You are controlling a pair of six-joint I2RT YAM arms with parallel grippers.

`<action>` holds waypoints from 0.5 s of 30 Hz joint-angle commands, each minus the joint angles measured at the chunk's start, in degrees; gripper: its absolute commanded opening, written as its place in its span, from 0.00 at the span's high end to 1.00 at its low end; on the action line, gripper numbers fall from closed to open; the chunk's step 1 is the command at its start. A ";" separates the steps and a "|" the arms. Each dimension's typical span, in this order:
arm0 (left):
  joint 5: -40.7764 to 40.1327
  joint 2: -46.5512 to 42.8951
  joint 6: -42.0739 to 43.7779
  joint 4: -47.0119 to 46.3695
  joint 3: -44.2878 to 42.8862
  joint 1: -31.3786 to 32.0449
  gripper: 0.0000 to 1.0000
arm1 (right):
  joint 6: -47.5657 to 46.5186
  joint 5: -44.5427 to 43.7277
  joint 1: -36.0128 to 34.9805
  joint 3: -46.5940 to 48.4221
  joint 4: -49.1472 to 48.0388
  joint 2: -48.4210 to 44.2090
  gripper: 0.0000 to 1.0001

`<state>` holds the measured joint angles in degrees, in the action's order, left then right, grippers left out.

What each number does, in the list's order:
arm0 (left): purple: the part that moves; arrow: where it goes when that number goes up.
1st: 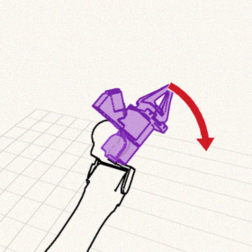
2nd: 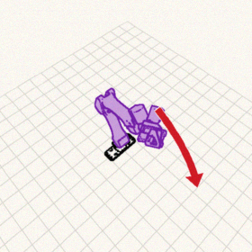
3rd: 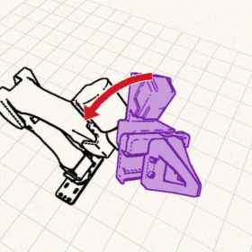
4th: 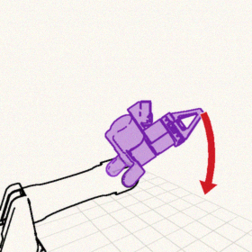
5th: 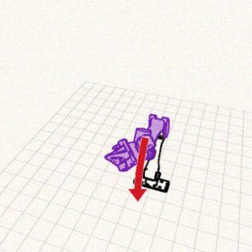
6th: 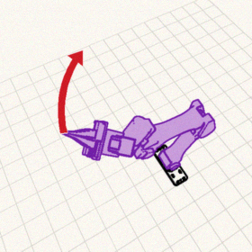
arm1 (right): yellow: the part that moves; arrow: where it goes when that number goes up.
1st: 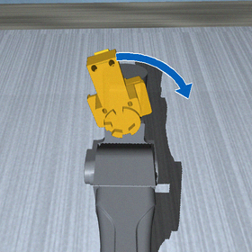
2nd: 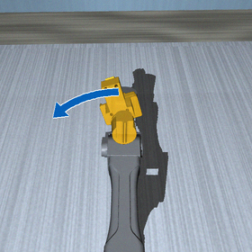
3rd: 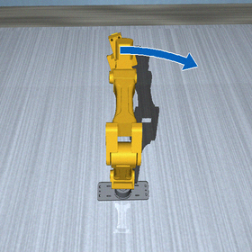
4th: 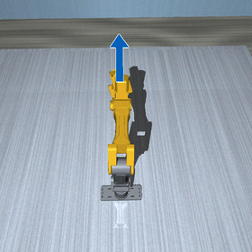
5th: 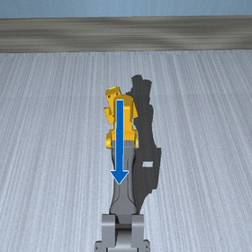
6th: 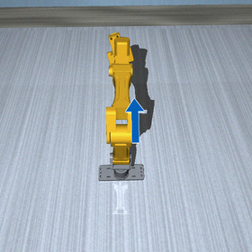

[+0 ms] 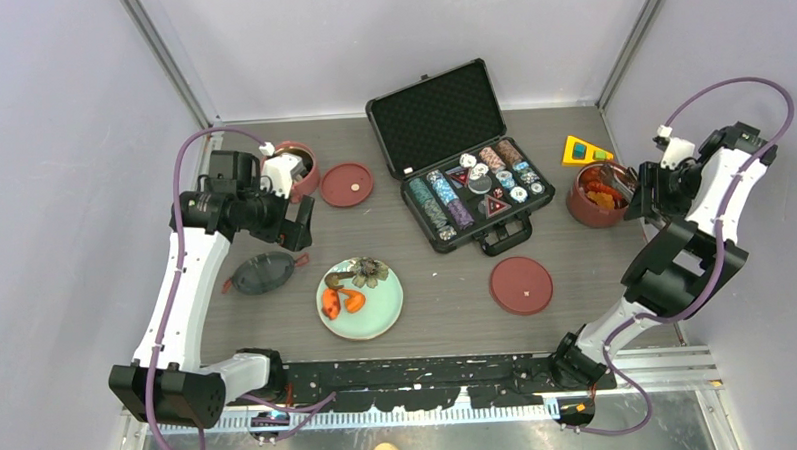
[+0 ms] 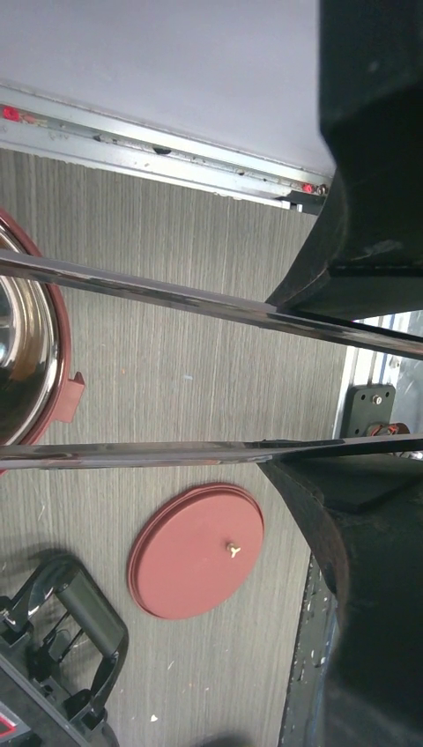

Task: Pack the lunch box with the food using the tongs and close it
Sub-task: Place the fake food in the packing box.

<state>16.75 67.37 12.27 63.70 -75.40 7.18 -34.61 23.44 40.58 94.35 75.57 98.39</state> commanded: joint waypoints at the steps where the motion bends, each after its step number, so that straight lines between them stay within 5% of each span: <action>1: 1.18 -1.05 -0.23 -1.38 -0.14 0.33 0.00 | -1.00 1.49 -0.87 4.92 2.28 -3.60 0.46; 8: 1.31 -1.06 -0.28 -1.30 -0.22 0.29 0.00 | 0.19 4.59 -9.90 8.03 5.61 -8.46 0.46; 15: 1.29 -1.50 -0.58 -0.91 -0.10 0.29 0.00 | 6.63 5.45 -31.53 6.93 2.20 -14.73 0.45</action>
<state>16.78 67.31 12.23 63.70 -75.40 7.18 -32.34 26.52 18.31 100.18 79.31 88.68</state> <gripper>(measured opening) 0.996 0.540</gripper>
